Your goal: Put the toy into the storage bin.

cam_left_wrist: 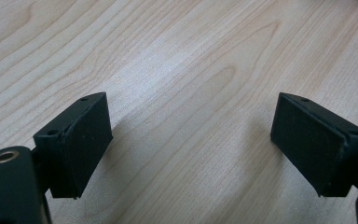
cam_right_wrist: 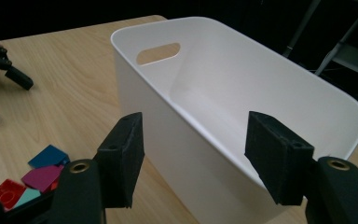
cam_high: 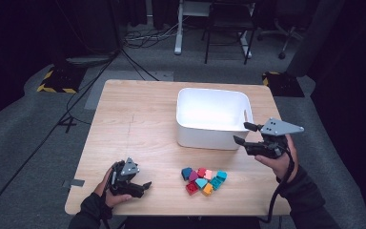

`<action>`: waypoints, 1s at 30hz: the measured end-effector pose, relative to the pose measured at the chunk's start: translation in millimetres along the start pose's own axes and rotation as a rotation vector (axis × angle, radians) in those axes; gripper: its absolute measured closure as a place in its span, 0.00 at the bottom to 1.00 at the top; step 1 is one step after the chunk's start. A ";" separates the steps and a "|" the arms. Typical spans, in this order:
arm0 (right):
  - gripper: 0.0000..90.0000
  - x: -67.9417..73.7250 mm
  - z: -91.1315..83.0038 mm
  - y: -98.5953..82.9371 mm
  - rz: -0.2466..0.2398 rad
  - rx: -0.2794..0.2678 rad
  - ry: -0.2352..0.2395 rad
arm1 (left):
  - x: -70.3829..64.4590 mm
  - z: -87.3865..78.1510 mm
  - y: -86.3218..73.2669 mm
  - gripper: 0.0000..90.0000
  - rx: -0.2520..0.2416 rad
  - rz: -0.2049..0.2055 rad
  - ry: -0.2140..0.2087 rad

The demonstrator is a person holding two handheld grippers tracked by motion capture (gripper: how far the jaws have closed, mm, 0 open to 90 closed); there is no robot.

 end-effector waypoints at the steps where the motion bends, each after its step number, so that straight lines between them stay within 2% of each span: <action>1: 0.42 2.2 -0.2 -3.6 -0.001 0.002 0.009 | -0.1 0.1 -0.1 0.14 0.000 -0.002 0.000; 7: 0.42 19.6 3.1 -30.5 -0.021 0.044 0.045 | -0.1 0.0 -0.1 0.14 0.000 -0.002 0.000; 12: 0.41 31.0 6.0 -44.4 -0.030 0.067 0.071 | -0.1 0.0 -0.1 0.14 0.000 -0.002 0.000; 14: 0.41 40.1 10.5 -55.2 -0.025 0.090 0.098 | -0.1 0.0 -0.1 0.14 0.000 -0.002 0.000; 15: 0.41 40.1 10.5 -55.2 -0.025 0.090 0.098 | -0.1 0.0 -0.1 0.14 0.000 -0.002 0.000; 18: 0.41 48.5 17.1 -65.4 -0.047 0.117 0.121 | -0.1 0.0 -0.1 0.14 0.000 -0.002 0.000; 19: 0.41 54.8 20.5 -72.0 -0.031 0.137 0.132 | -0.1 0.0 -0.2 0.14 0.000 -0.002 0.000; 22: 0.41 58.3 23.7 -79.4 -0.049 0.151 0.146 | -0.1 0.0 -0.2 0.14 0.000 -0.002 0.000; 23: 0.41 61.7 25.0 -82.6 -0.041 0.158 0.154 | -0.1 0.0 -0.2 0.14 0.000 -0.002 0.000; 26: 0.41 64.1 26.8 -92.0 -0.068 0.174 0.163 | -0.1 -0.1 -0.2 0.14 0.001 -0.002 0.000; 30: 0.42 68.1 27.5 -102.3 -0.038 0.191 0.192 | -0.1 0.0 -0.2 0.14 0.000 -0.002 0.000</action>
Point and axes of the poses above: each handheld gripper's, and its own axes: z roughly forward along the jaws, y roughly out of its top, x roughly to its left, the point moved 3 cm from there along z, roughly forward along the jaws, and after that the axes turned 7 degrees about -y, right-handed, at the moved point
